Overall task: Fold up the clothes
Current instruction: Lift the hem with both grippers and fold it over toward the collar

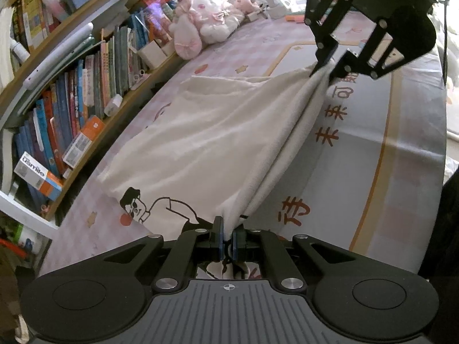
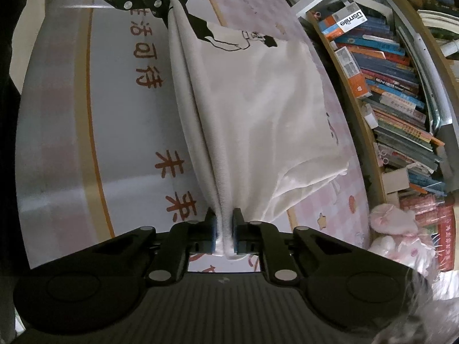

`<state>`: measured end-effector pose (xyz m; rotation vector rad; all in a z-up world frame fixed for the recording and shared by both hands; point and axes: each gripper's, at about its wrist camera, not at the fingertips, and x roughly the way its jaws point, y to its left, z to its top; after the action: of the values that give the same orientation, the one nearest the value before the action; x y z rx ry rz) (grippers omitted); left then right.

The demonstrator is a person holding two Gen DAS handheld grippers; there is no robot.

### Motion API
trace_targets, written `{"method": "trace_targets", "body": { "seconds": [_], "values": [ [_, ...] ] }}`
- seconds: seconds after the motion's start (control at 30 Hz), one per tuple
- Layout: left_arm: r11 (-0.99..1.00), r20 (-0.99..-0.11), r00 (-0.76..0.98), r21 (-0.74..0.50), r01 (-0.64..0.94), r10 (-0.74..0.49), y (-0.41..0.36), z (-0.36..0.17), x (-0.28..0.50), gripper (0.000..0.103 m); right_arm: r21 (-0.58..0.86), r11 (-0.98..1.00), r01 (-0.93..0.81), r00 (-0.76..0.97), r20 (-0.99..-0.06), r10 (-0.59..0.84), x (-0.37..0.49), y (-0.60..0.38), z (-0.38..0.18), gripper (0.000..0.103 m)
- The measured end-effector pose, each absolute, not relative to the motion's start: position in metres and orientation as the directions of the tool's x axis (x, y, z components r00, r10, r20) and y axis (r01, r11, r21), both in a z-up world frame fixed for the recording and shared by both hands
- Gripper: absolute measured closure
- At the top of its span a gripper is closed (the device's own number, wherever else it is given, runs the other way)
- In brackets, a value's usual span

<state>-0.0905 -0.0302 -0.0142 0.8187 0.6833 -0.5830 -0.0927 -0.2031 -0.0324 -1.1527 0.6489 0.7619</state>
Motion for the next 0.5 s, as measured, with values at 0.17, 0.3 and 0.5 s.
{"method": "trace_targets", "body": {
  "seconds": [0.17, 0.3, 0.5],
  "values": [
    [0.548, -0.757, 0.619, 0.432, 0.716, -0.211, -0.028, 0.001, -0.086, 0.099, -0.510, 0.262, -0.819, 0.564, -0.797, 0.214, -0.087, -0.206, -0.013, 0.095],
    [0.513, -0.778, 0.583, 0.410, 0.754, -0.235, -0.026, 0.012, -0.085, 0.099, -0.461, 0.293, -0.838, 0.530, -0.816, 0.231, -0.083, -0.209, 0.002, 0.095],
    [0.492, -0.813, 0.514, 0.341, 0.801, -0.272, -0.017, 0.033, -0.084, 0.099, -0.357, 0.328, -0.875, 0.448, -0.854, 0.263, -0.079, -0.214, 0.023, 0.096]
  ]
}}
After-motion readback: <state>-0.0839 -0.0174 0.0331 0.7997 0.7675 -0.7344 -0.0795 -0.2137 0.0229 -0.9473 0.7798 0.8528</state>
